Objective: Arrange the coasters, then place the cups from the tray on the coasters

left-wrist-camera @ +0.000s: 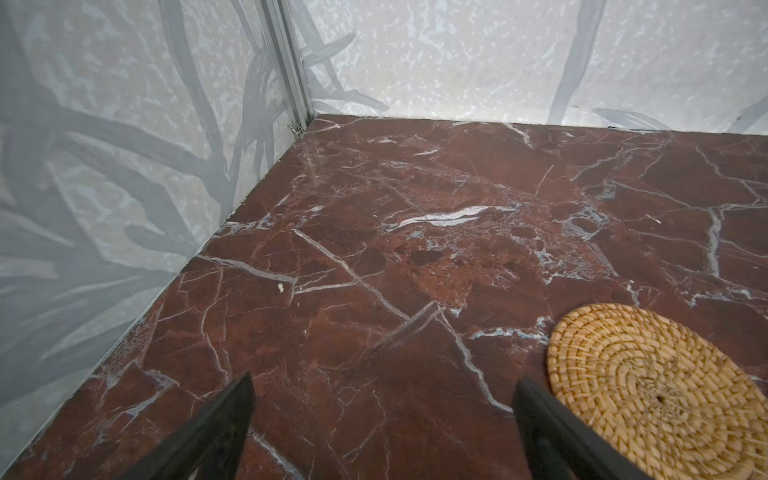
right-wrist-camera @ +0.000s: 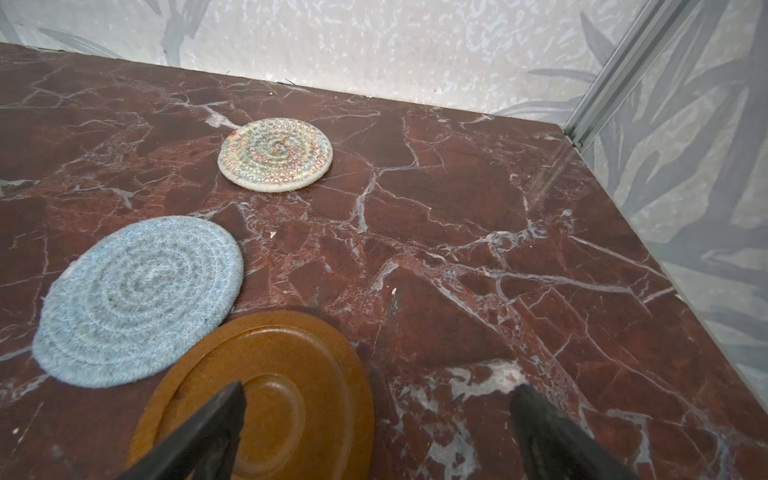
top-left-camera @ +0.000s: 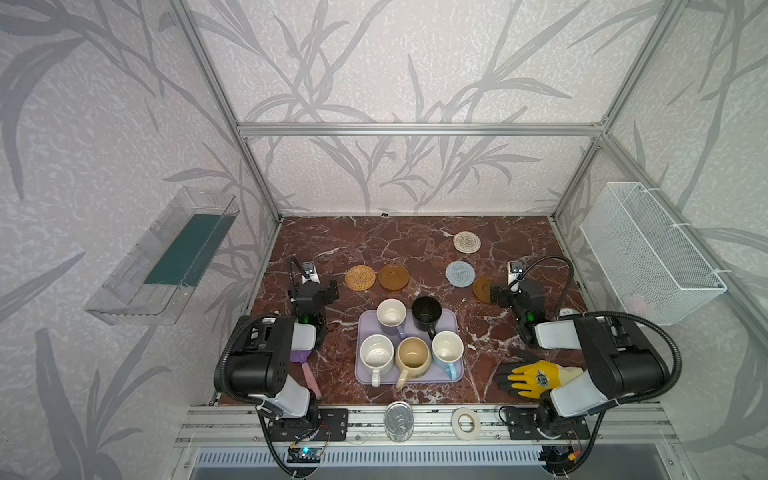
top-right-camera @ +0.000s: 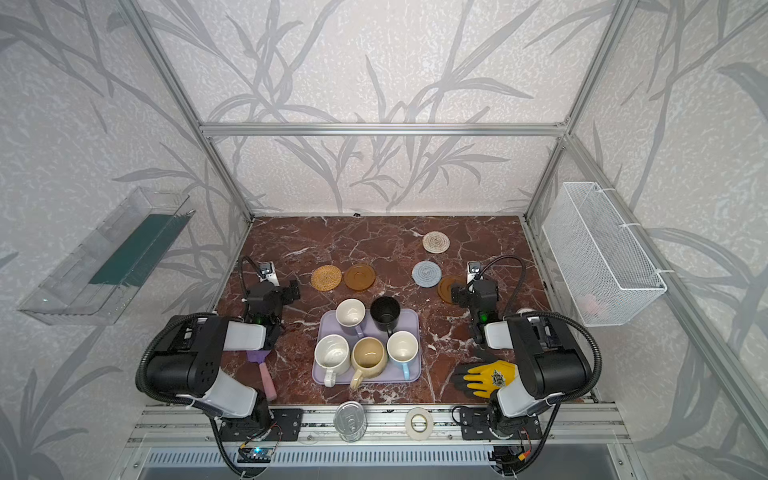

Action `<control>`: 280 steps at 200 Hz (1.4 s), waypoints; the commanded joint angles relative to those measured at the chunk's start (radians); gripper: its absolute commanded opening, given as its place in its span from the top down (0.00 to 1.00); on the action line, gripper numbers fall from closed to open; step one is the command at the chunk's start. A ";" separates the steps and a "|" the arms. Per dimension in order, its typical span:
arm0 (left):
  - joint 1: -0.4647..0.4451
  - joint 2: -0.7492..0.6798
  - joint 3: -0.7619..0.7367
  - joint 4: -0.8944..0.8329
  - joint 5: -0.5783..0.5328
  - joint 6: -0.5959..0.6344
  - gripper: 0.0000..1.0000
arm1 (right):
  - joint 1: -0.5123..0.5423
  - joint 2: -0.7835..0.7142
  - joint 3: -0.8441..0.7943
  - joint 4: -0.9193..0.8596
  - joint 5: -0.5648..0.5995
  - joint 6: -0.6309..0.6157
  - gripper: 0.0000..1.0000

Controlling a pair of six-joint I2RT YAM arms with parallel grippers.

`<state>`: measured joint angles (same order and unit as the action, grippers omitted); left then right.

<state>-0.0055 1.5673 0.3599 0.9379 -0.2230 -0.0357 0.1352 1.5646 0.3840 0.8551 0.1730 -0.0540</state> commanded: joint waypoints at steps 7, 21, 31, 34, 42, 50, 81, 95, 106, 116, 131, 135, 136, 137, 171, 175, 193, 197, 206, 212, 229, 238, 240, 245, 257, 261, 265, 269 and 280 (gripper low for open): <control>0.001 -0.001 0.015 0.009 0.045 0.016 0.01 | -0.005 -0.017 0.015 0.010 -0.007 -0.003 0.01; 0.002 0.003 0.012 0.020 0.045 0.019 0.01 | -0.005 -0.018 0.015 0.011 -0.007 -0.003 0.01; 0.001 0.000 0.015 0.010 0.045 0.017 0.01 | -0.005 -0.017 0.015 0.011 -0.007 -0.003 0.01; 0.001 0.000 0.015 0.012 0.046 0.017 0.01 | -0.005 -0.017 0.015 0.012 -0.007 -0.003 0.01; 0.001 0.002 0.014 0.017 0.045 0.019 0.01 | -0.004 -0.017 0.015 0.011 -0.007 -0.003 0.01; 0.001 0.002 0.014 0.014 0.046 0.018 0.01 | -0.004 -0.018 0.015 0.011 -0.007 -0.004 0.01; 0.002 0.002 0.014 0.015 0.046 0.017 0.01 | -0.005 -0.018 0.015 0.011 -0.007 -0.003 0.01; 0.002 0.002 0.014 0.014 0.046 0.017 0.01 | -0.005 -0.017 0.015 0.010 -0.007 -0.003 0.01; 0.001 0.002 0.015 0.015 0.046 0.017 0.01 | -0.005 -0.017 0.015 0.010 -0.007 -0.004 0.01; 0.001 0.002 0.015 0.014 0.046 0.018 0.01 | -0.005 -0.017 0.015 0.011 -0.007 -0.003 0.01; 0.002 0.002 0.015 0.015 0.046 0.017 0.01 | -0.005 -0.017 0.015 0.010 -0.007 -0.003 0.01; 0.001 0.001 0.015 0.016 0.046 0.017 0.01 | -0.005 -0.017 0.015 0.010 -0.007 -0.003 0.01; 0.001 0.002 0.015 0.015 0.046 0.017 0.01 | -0.005 -0.017 0.015 0.010 -0.007 -0.003 0.01; 0.001 0.001 0.015 0.015 0.046 0.017 0.01 | -0.005 -0.017 0.015 0.011 -0.007 -0.004 0.01; 0.003 0.003 0.016 0.013 0.004 -0.003 0.01 | -0.005 -0.017 0.015 0.011 -0.007 -0.003 0.01; 0.003 0.003 0.017 0.013 0.002 -0.003 0.01 | -0.005 -0.017 0.015 0.011 -0.007 -0.004 0.01; 0.006 0.002 0.016 0.012 0.010 -0.006 0.01 | -0.005 -0.017 0.015 0.011 -0.007 -0.003 0.01; 0.006 0.002 0.017 0.011 0.009 -0.006 0.01 | -0.005 -0.017 0.015 0.010 -0.007 -0.003 0.01; 0.007 0.001 0.017 0.012 0.009 -0.006 0.01 | -0.005 -0.017 0.015 0.011 -0.007 -0.003 0.01; 0.007 0.002 0.016 0.011 0.009 -0.005 0.01 | -0.005 -0.017 0.015 0.009 -0.007 -0.003 0.01; 0.006 0.001 0.017 0.012 0.008 -0.003 0.01 | -0.004 -0.017 0.015 0.011 -0.007 -0.003 0.01; 0.006 0.000 0.014 0.015 0.003 -0.004 0.01 | -0.005 -0.018 0.015 0.011 -0.007 -0.004 0.01; 0.006 0.002 0.014 0.016 0.000 -0.005 0.01 | -0.004 -0.017 0.015 0.011 -0.007 -0.003 0.01; 0.006 0.001 0.012 0.018 -0.006 -0.008 0.01 | -0.004 -0.018 0.014 0.011 -0.007 -0.002 0.01; 0.006 0.002 0.008 0.028 -0.025 -0.016 0.01 | -0.005 -0.018 0.013 0.012 -0.007 -0.004 0.01; 0.006 0.001 0.008 0.031 -0.024 -0.017 0.01 | -0.005 -0.020 0.011 0.014 -0.007 -0.003 0.01; 0.006 -0.001 0.006 0.032 -0.029 -0.019 0.01 | -0.005 -0.021 0.010 0.017 -0.007 -0.003 0.01; 0.006 0.000 0.003 0.038 -0.032 -0.021 0.01 | -0.005 -0.022 0.009 0.018 -0.006 -0.002 0.01; 0.006 -0.005 -0.019 0.081 -0.043 -0.025 0.01 | -0.004 -0.030 0.010 0.009 -0.001 0.002 0.01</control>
<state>-0.0051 1.5669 0.3599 0.9417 -0.2256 -0.0437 0.1352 1.5646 0.3840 0.8551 0.1722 -0.0540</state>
